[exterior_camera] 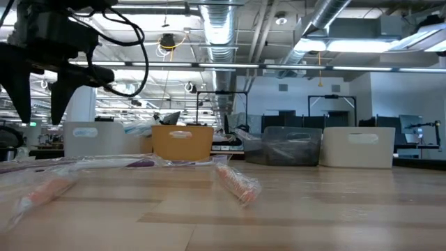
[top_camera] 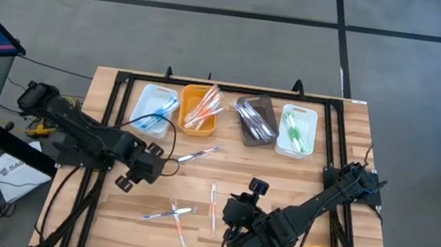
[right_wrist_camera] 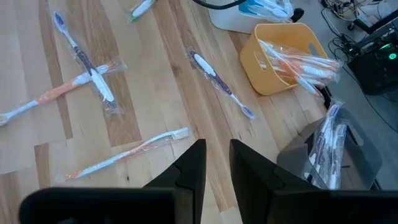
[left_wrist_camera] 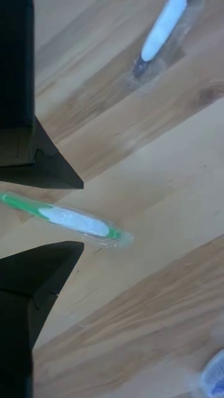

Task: Pick & Place Toothbrushes
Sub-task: Put the green toothbrush into right white the bin

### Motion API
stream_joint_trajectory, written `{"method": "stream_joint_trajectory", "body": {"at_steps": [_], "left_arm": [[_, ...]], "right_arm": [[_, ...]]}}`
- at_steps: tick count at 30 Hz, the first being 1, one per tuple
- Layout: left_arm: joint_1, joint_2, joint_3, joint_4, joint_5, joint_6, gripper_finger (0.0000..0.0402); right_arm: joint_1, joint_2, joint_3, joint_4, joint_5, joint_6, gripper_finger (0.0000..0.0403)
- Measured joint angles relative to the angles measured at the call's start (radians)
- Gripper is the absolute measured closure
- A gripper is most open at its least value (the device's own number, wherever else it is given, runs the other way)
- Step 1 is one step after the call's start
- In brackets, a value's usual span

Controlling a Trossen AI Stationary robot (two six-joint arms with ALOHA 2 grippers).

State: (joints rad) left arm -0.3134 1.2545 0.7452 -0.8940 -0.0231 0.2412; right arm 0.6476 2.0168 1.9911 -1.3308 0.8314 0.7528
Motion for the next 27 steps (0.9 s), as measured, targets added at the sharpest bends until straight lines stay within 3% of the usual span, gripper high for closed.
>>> {"method": "stream_joint_trajectory", "body": {"at_steps": [7,14,27], "left_arm": [[0.000,0.000,0.034,-0.149,0.002,-0.099,0.0262],[-0.040,0.001,0.023,-0.134,0.015,-0.130,0.0262],[-0.039,0.183,0.014,-0.110,0.005,-0.149,0.0262]], "right_arm": [[-0.012,0.000,0.000,0.000,0.000,0.000,0.0338],[-0.023,0.000,0.000,0.000,0.000,-0.002,0.0338],[-0.013,0.000,0.000,0.000,0.000,-0.001,0.0338]]}}
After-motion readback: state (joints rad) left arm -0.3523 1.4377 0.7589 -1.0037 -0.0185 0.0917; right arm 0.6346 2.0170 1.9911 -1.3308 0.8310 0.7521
